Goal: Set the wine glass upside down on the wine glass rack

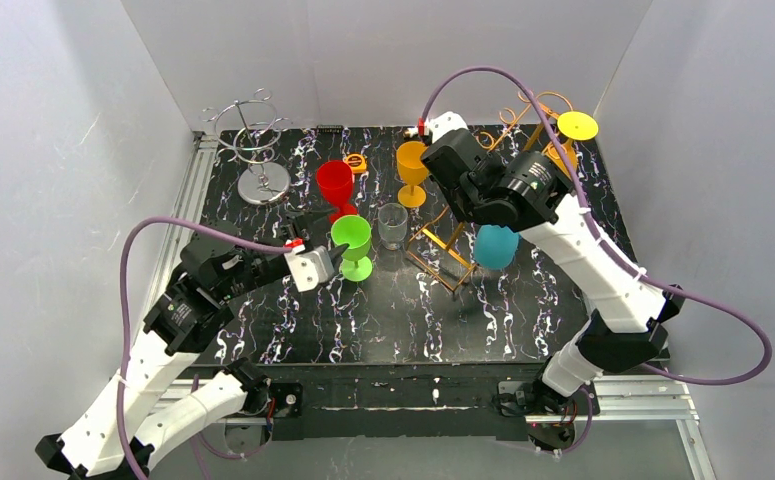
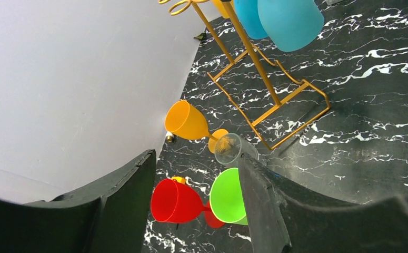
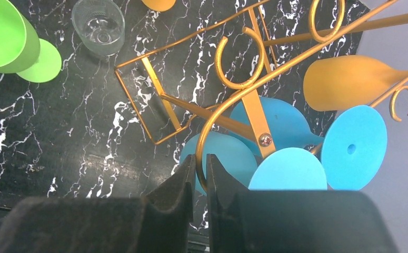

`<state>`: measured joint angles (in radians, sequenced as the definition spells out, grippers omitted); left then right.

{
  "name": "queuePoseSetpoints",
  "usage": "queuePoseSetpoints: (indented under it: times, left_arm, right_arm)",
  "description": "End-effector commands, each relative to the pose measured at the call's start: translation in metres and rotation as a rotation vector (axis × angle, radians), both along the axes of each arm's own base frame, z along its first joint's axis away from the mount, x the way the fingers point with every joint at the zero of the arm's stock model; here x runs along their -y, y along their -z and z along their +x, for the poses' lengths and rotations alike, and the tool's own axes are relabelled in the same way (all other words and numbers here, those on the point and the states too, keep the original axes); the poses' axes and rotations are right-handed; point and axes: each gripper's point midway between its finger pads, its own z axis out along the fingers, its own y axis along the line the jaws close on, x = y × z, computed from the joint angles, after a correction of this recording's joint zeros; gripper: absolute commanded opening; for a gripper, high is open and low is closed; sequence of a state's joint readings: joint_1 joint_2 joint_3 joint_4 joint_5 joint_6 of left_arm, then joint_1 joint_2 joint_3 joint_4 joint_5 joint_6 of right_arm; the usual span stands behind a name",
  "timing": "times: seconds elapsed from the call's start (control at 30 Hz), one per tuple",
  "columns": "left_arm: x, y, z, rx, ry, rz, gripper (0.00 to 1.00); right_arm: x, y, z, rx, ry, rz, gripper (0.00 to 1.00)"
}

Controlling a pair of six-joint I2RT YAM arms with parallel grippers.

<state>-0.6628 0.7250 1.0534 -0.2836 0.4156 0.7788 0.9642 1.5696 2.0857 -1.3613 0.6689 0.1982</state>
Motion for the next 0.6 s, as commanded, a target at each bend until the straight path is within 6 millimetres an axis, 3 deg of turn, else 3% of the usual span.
queuePoseSetpoints:
  times: [0.0,0.17,0.37,0.57]
  left_arm:
    - [0.001,0.001,-0.006,-0.046,0.013,-0.044,0.58]
    - [0.001,0.007,-0.01,-0.086,0.015,-0.067,0.65]
    - [0.002,0.006,-0.006,-0.112,-0.006,-0.084,0.66]
    - [0.001,0.009,-0.006,-0.174,-0.026,-0.093,0.66]
  right_arm:
    - [0.013,-0.019,-0.003,0.036,0.018,0.008,0.01]
    - [0.023,-0.021,-0.007,0.046,0.035,0.003,0.01]
    - [0.023,-0.018,-0.006,0.043,0.034,-0.014,0.01]
    - [0.038,-0.026,-0.011,0.076,0.055,-0.007,0.01]
